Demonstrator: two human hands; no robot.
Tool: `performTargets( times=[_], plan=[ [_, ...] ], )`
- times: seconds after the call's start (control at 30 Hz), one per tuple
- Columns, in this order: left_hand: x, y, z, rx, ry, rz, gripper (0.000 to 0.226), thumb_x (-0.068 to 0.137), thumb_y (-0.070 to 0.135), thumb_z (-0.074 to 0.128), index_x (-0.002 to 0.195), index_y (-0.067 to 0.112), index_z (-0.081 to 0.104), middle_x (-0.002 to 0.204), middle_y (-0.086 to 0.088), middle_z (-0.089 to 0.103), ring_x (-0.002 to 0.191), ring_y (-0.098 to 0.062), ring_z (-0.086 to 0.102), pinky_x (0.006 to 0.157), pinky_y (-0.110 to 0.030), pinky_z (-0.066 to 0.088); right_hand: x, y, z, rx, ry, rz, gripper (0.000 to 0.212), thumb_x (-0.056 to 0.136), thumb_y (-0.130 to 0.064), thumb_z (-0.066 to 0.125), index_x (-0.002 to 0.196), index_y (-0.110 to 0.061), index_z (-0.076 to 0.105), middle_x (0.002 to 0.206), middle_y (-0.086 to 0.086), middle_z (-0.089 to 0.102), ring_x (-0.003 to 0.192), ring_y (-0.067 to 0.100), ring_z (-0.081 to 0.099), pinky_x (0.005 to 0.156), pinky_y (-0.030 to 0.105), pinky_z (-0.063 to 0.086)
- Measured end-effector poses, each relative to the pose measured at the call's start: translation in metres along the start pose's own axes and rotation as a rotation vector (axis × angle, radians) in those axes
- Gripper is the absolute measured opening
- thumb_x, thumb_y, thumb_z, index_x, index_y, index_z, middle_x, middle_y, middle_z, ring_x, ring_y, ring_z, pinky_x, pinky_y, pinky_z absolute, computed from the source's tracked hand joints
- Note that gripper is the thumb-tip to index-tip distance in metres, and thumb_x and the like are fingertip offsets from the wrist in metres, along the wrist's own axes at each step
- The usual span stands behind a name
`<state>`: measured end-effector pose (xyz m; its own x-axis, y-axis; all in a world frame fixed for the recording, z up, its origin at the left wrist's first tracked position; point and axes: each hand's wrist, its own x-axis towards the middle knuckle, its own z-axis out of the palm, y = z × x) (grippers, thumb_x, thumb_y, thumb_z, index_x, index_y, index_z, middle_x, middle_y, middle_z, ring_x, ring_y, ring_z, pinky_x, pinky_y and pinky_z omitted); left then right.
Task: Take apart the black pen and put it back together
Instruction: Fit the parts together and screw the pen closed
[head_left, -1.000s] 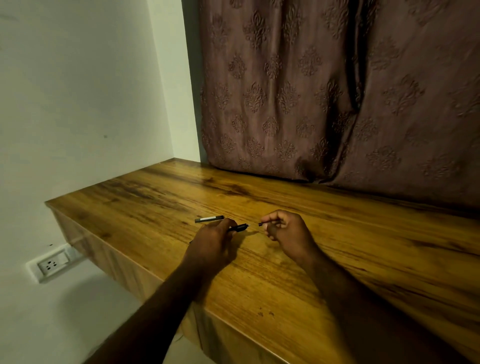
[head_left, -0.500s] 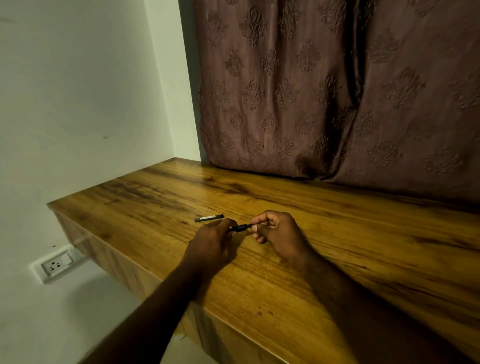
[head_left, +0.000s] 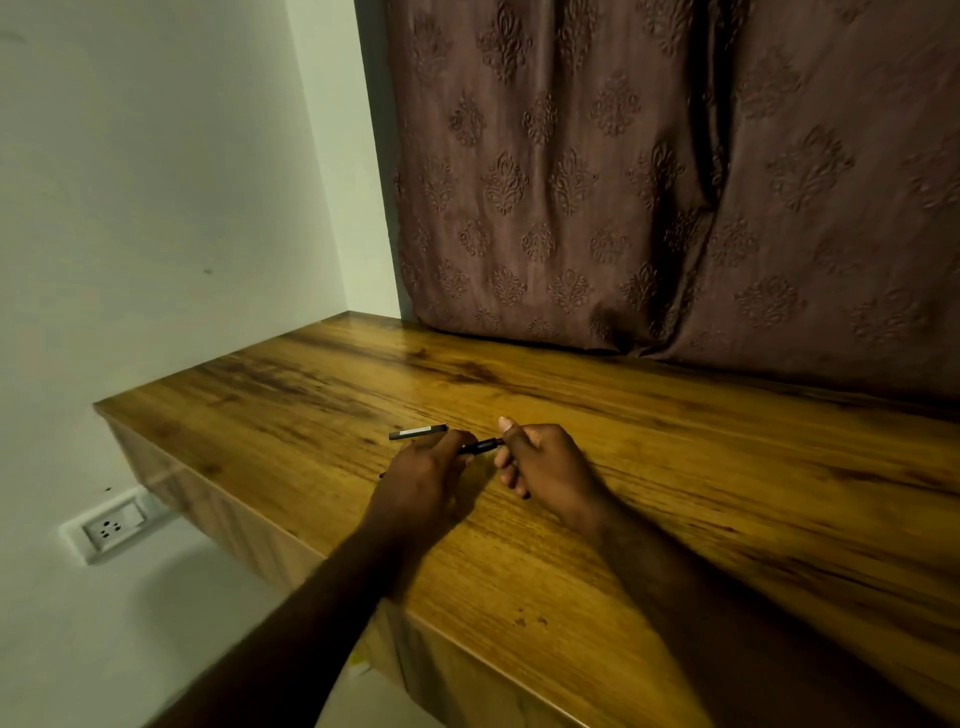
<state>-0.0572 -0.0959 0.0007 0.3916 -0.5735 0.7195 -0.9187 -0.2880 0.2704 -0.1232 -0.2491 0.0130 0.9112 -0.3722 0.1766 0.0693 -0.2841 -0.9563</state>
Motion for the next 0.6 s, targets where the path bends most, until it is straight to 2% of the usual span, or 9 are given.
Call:
performTargets(
  times=[0.1,0.2,0.37,0.47,0.53,0.6],
  plan=[
    [0.001,0.0,0.0,0.033,-0.021,0.01,0.028,0.094,0.041,0.05,0.097,0.014,0.06,0.082,-0.003,0.066,0.071,-0.017,0.059,0.06,-0.036,0.048,-0.001,-0.001,0.002,0.007,-0.035,-0.006,0.042,0.093,-0.042,0.056,0.082,-0.002,0.066,0.062,0.008,0.064,0.047,0.015,0.051,0.047,0.025,0.041],
    [0.001,-0.001,0.002,0.062,-0.037,0.018,0.024,0.093,0.039,0.056,0.099,0.017,0.06,0.083,-0.001,0.065,0.073,-0.016,0.06,0.06,-0.036,0.049,-0.002,-0.001,0.002,0.105,-0.068,0.004,0.027,0.091,-0.025,0.063,0.094,0.002,0.064,0.07,0.011,0.065,0.049,0.016,0.051,0.044,0.023,0.04],
    [0.0,0.0,-0.001,0.073,0.004,-0.08,0.035,0.093,0.045,0.04,0.102,0.018,0.061,0.084,-0.001,0.065,0.073,-0.017,0.059,0.06,-0.033,0.048,0.002,-0.003,-0.015,0.319,0.101,0.026,0.019,0.092,-0.021,0.061,0.093,-0.001,0.062,0.079,0.012,0.069,0.052,0.014,0.058,0.04,0.022,0.038],
    [-0.002,0.004,-0.005,0.026,0.002,-0.129,0.04,0.092,0.047,0.037,0.093,0.017,0.065,0.079,0.0,0.067,0.069,-0.016,0.061,0.058,-0.035,0.049,0.005,-0.002,-0.025,0.442,0.208,0.002,0.014,0.096,-0.017,0.055,0.091,-0.004,0.056,0.077,0.014,0.068,0.055,0.015,0.065,0.041,0.022,0.043],
    [0.001,0.011,-0.002,-0.116,0.041,-0.275,0.029,0.093,0.037,0.046,0.087,0.018,0.067,0.076,0.001,0.067,0.068,-0.014,0.062,0.059,-0.033,0.051,0.006,-0.002,-0.027,0.487,0.251,-0.019,0.013,0.098,-0.016,0.051,0.095,-0.004,0.054,0.082,0.017,0.068,0.062,0.019,0.069,0.049,0.025,0.049],
    [0.002,0.021,0.006,-0.271,0.097,-0.463,0.011,0.093,0.02,0.056,0.092,0.02,0.066,0.081,0.009,0.066,0.073,-0.008,0.063,0.058,-0.016,0.049,0.004,-0.003,-0.025,0.505,0.261,-0.025,0.013,0.099,-0.015,0.048,0.099,-0.003,0.053,0.086,0.019,0.067,0.065,0.019,0.071,0.052,0.027,0.053]
  ],
)
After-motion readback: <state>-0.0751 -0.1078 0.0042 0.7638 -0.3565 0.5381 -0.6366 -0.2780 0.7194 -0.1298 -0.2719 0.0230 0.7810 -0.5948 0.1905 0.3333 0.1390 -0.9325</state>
